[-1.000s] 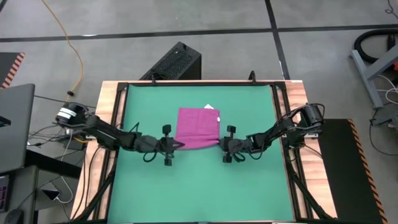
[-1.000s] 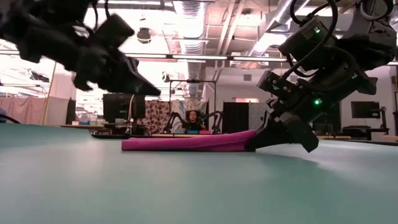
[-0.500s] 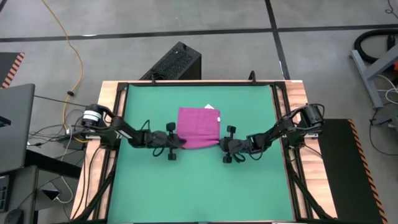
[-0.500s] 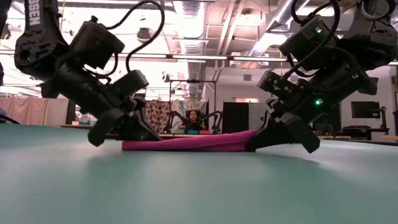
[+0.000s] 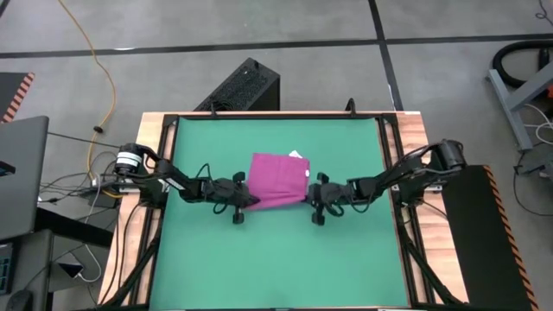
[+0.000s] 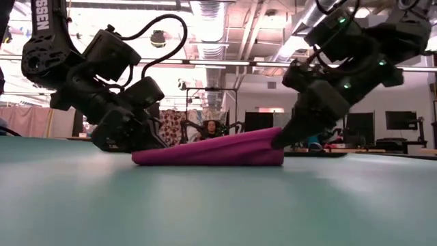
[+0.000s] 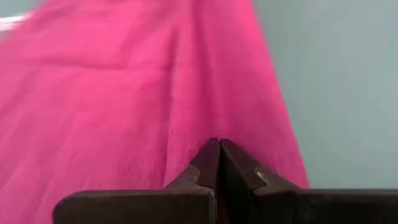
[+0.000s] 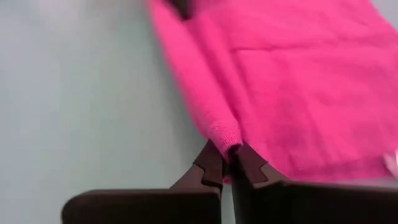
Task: Roll towel into tight, uniform cylinder
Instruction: Roll the pink towel
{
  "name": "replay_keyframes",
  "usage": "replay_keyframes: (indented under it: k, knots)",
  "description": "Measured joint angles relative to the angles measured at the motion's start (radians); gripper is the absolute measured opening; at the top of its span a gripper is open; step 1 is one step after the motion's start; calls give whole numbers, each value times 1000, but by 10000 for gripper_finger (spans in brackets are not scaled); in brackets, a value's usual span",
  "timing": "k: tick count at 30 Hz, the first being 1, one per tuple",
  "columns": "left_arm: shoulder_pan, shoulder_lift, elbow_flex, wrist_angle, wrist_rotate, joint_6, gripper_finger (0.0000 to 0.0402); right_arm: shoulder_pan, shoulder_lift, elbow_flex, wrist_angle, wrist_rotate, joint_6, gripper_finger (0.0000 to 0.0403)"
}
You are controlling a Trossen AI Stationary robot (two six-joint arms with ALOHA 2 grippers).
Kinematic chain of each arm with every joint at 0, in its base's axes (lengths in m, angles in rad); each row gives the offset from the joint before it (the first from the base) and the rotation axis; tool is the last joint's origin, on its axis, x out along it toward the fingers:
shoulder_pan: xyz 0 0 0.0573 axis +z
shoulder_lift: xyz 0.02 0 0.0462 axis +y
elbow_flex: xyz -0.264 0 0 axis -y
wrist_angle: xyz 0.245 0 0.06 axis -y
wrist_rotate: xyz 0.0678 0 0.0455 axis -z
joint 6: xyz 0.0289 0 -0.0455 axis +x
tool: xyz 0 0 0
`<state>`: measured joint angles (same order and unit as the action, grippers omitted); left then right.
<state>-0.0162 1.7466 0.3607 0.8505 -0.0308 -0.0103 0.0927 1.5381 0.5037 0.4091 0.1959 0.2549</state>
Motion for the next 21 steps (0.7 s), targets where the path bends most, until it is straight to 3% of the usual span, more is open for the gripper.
replay_keyframes:
  k: [6, 13, 17, 21]
  knots:
    - [-1, 0, 19, -4, 158, -94, 0, -65, -36, 1, -16, -100, 163, 18]
    - [-3, -13, 59, -18, 342, -190, 0, -109, -9, 1, -20, -119, 331, 18]
    - [-8, -85, 63, -56, 337, -200, 0, -111, -13, 21, -20, -115, 385, 18]
    - [-8, -211, 64, -173, 258, -147, 0, -130, -13, 80, -106, -142, 475, 18]
